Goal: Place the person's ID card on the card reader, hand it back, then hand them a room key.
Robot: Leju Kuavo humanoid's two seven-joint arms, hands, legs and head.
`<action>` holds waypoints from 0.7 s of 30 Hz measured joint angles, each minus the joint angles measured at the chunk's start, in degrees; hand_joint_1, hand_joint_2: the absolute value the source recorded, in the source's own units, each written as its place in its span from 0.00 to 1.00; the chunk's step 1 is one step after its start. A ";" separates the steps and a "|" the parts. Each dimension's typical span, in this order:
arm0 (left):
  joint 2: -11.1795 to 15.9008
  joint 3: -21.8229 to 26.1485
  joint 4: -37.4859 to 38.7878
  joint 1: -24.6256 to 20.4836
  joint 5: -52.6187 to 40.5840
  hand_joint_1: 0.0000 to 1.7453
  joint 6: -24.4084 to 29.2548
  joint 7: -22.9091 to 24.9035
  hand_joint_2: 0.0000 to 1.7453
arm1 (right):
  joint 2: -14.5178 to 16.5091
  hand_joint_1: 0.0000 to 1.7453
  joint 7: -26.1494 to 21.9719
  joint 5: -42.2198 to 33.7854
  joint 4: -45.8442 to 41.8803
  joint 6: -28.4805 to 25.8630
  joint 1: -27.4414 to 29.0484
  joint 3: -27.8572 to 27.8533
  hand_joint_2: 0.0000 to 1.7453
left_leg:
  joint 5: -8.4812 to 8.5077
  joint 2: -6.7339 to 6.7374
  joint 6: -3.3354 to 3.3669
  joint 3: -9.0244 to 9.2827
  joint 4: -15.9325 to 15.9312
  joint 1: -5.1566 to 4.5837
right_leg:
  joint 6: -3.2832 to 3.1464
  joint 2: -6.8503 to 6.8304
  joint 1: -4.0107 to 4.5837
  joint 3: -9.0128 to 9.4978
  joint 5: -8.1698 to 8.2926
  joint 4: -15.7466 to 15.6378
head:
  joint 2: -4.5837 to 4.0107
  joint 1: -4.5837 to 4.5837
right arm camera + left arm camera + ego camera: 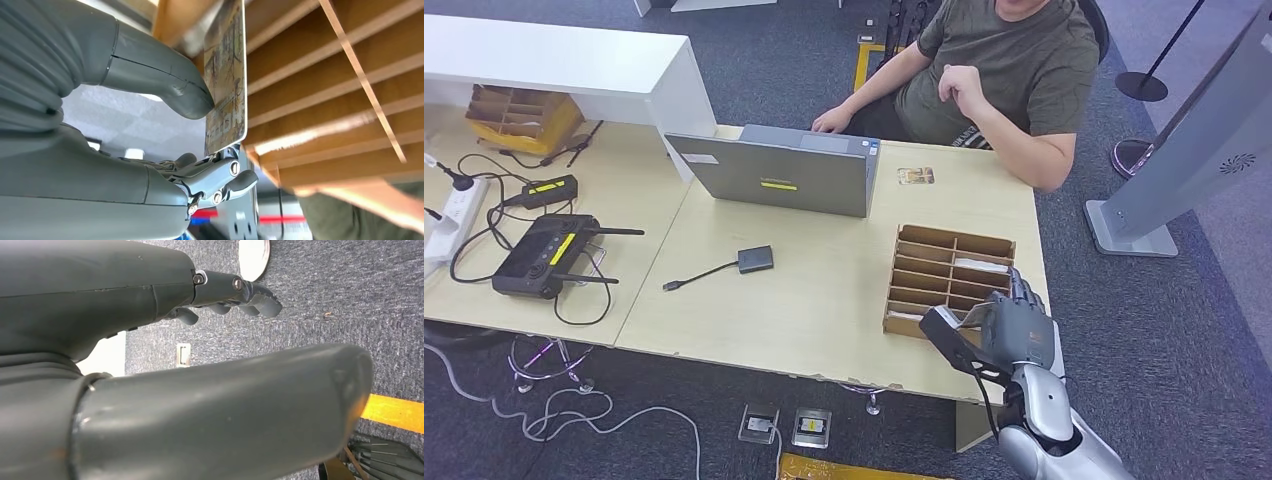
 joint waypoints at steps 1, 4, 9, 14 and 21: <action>0.01 0.00 0.00 0.00 0.00 0.00 -0.01 -0.02 0.00 | 0.01 1.00 0.24 1.03 -0.47 -0.33 -0.21 -0.01 1.00 | 0.00 0.00 0.00 0.00 0.00 0.00 | 0.00 0.00 0.00 0.00 0.00 0.00 | 0.00 -0.01; 0.02 0.00 0.00 0.01 -0.02 0.00 -0.07 -0.13 0.00 | 0.01 1.00 1.14 4.48 -3.44 -0.44 -1.24 -0.15 1.00 | 0.01 0.01 0.00 0.02 0.00 0.00 | 0.00 0.03 0.00 0.00 0.01 0.00 | 0.00 -0.01; 0.04 -0.01 0.00 0.00 -0.31 0.00 -0.25 -0.21 0.00 | -0.39 1.00 1.47 8.49 -10.89 0.72 -3.71 -1.35 1.00 | 0.02 0.03 0.00 0.04 0.01 0.00 | 0.00 0.05 0.00 -0.01 0.02 0.01 | 0.00 -0.01; 0.04 -0.08 0.02 -0.01 -0.53 0.00 -0.45 -0.21 0.00 | -1.37 1.00 1.44 13.40 -18.54 1.34 -6.52 -2.74 1.00 | 0.03 0.03 0.00 0.04 0.01 -0.01 | 0.00 0.05 0.00 0.00 0.02 0.00 | 0.00 -0.01; 0.04 -0.15 0.02 -0.02 -0.61 0.00 -0.42 -0.21 0.00 | -2.96 1.00 1.25 15.51 -26.78 2.88 -9.42 -5.27 1.00 | 0.03 0.03 0.01 0.04 0.01 -0.01 | 0.00 0.07 -0.01 0.00 0.02 0.00 | 0.00 -0.01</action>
